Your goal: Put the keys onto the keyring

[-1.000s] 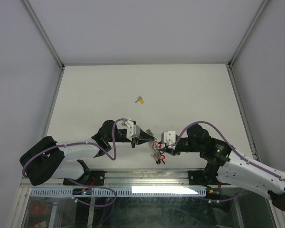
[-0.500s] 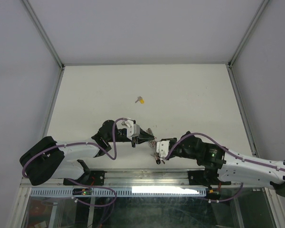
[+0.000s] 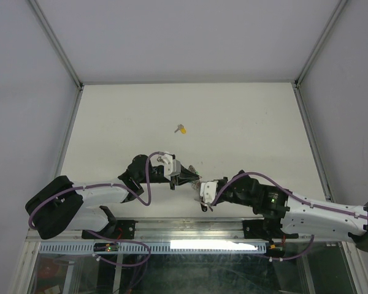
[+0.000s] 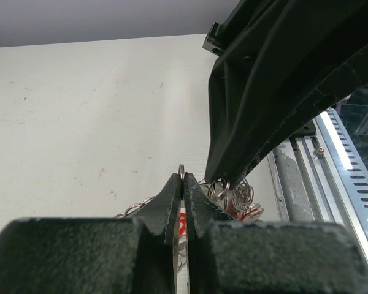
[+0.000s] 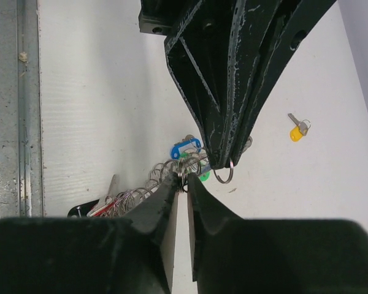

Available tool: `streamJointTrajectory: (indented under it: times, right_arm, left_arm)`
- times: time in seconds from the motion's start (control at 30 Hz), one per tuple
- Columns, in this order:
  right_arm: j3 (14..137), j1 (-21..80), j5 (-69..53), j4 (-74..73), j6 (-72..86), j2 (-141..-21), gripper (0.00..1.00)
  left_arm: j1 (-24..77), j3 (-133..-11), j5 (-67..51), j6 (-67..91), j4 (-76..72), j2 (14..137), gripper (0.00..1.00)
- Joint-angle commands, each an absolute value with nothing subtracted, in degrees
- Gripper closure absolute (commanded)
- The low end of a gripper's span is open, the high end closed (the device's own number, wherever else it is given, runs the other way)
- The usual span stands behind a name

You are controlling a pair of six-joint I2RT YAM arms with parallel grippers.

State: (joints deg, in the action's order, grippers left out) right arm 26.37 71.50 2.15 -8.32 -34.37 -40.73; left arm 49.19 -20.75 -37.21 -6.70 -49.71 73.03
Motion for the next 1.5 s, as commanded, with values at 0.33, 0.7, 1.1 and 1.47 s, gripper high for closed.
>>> streamJointTrajectory:
  times: [0.33,0.7,1.1,1.47]
  right_arm:
    - [28.3,71.8,5.5,-7.7,-30.9,-37.3,1.0]
    - [26.7,71.9,2.8,-6.9,-27.6,-34.1,1.0]
    - [30.0,71.7,3.8,-12.1,-26.4,-30.9,0.67]
    - [30.3,71.7,-1.0,-12.4,-25.6,-36.8,0.67]
  left_arm:
    - [49.6,-21.2,-36.7,-7.2,-52.4,70.1,1.0]
    - [49.6,-20.3,-36.8,-7.4,-52.3,68.4,1.0]
    - [49.6,-19.5,-38.6,-9.7,-52.6,68.9,1.0]
    - [49.6,-19.9,-39.1,-9.6,-52.0,69.3,1.0]
